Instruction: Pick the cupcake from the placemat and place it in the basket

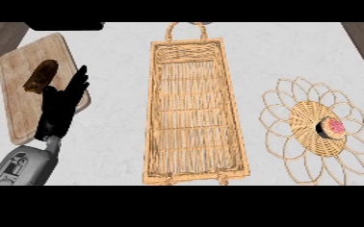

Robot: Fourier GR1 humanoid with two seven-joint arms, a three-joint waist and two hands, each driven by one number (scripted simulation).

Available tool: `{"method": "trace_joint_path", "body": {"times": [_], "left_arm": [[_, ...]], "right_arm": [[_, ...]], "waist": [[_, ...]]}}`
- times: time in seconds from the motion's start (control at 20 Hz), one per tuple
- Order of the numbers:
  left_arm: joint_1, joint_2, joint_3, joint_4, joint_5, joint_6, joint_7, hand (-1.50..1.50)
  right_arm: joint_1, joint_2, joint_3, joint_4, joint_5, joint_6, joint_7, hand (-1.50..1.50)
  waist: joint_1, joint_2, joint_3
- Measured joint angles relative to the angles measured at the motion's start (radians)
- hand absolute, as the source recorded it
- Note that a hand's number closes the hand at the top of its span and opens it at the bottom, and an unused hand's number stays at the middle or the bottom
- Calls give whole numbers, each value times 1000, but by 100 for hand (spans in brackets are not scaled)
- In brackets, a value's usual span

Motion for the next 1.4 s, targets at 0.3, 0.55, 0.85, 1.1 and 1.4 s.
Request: {"method": "trace_joint_path", "body": {"times": [0.3, 0.55, 0.85, 1.1, 1.4], "left_arm": [[-21, -2, -1, -2, 0, -12, 11, 0], [-18, -14, -12, 3, -9, -12, 7, 0], [-17, -22, -15, 9, -18, -13, -2, 0], [-44, -34, -13, 25, -25, -10, 8, 0], [-50, -41, -22, 16, -39, -12, 18, 0]], "right_arm": [[30, -142, 58, -75, 126, 30, -16, -150], [70, -196, 111, -107, 193, 7, -75, -150], [124, -232, 168, -71, 277, -83, -195, -150], [163, -245, 217, 4, 349, -203, -335, -150], [187, -252, 311, 118, 435, -342, -480, -150]], "waist": [[18, 3, 3], [22, 3, 4], [29, 4, 4], [28, 5, 3], [45, 4, 2]]}}
